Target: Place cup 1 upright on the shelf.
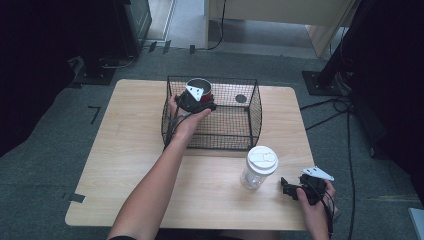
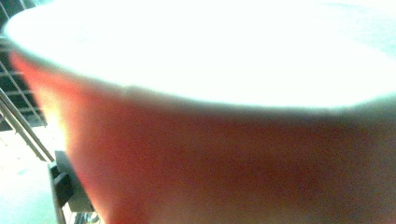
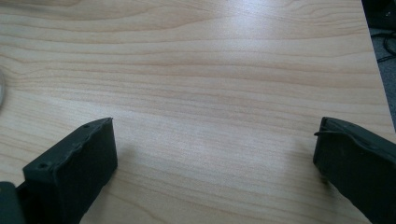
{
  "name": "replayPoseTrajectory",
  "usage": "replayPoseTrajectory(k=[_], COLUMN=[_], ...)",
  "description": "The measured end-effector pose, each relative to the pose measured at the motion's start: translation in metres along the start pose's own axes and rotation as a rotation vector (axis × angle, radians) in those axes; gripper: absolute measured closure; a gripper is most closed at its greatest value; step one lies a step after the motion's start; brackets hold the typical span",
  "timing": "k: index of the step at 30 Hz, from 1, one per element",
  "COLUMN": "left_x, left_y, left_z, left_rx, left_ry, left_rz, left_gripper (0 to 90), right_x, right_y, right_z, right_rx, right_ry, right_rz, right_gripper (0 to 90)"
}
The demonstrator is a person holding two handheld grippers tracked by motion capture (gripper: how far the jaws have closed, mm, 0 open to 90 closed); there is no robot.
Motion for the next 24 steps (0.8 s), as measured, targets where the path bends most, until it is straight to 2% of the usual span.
replayPoseTrajectory(k=[4, 5, 11, 13, 17, 19, 24], left_x=[-0.0027, -0.0041, -0.0061, -0.007, -0.0081, -0.0084, -0.0093], left_y=[-0.0024, -0.0037, -0.0061, -0.006, -0.0055, -0.0058, -0.0073], left_z=[-0.0028, -0.0036, -0.0031, -0.0037, -0.0046, -0.005, -0.0077], left_rx=[-0.016, -0.003, -0.002, 0.009, 0.0, 0.008, 0.008], left_ry=[-0.066, -0.092, -0.12, -0.134, -0.146, -0.156, -0.186], left_rz=[0.028, 0.029, 0.044, 0.026, 0.008, -0.001, -0.002], left_gripper=[8.0, 8.0, 8.0, 8.0, 8.0, 8.0, 8.0], right_x=[0.0, 0.0, 0.0, 0.0, 0.0, 0.0, 0.0], right_y=[0.0, 0.0, 0.0, 0.0, 0.0, 0.0, 0.0], right_z=[0.0, 0.0, 0.0, 0.0, 0.0, 0.0, 0.0], right_rx=[0.0, 0.0, 0.0, 0.0, 0.0, 0.0, 0.0], right_ry=[0.0, 0.0, 0.0, 0.0, 0.0, 0.0, 0.0], right_rz=[0.0, 0.0, 0.0, 0.0, 0.0, 0.0, 0.0], right_gripper=[0.0, 0.0, 0.0, 0.0, 0.0, 0.0, 0.0])
Point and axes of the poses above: each handheld gripper's, and its own axes: x roughly backward along the jaws, z roughly out of its top, y roughly to its right, the point moved 2 cm from there along -x, roughly forward along the jaws, and after that the axes turned 2 degrees about -y, right-handed, at the moved point
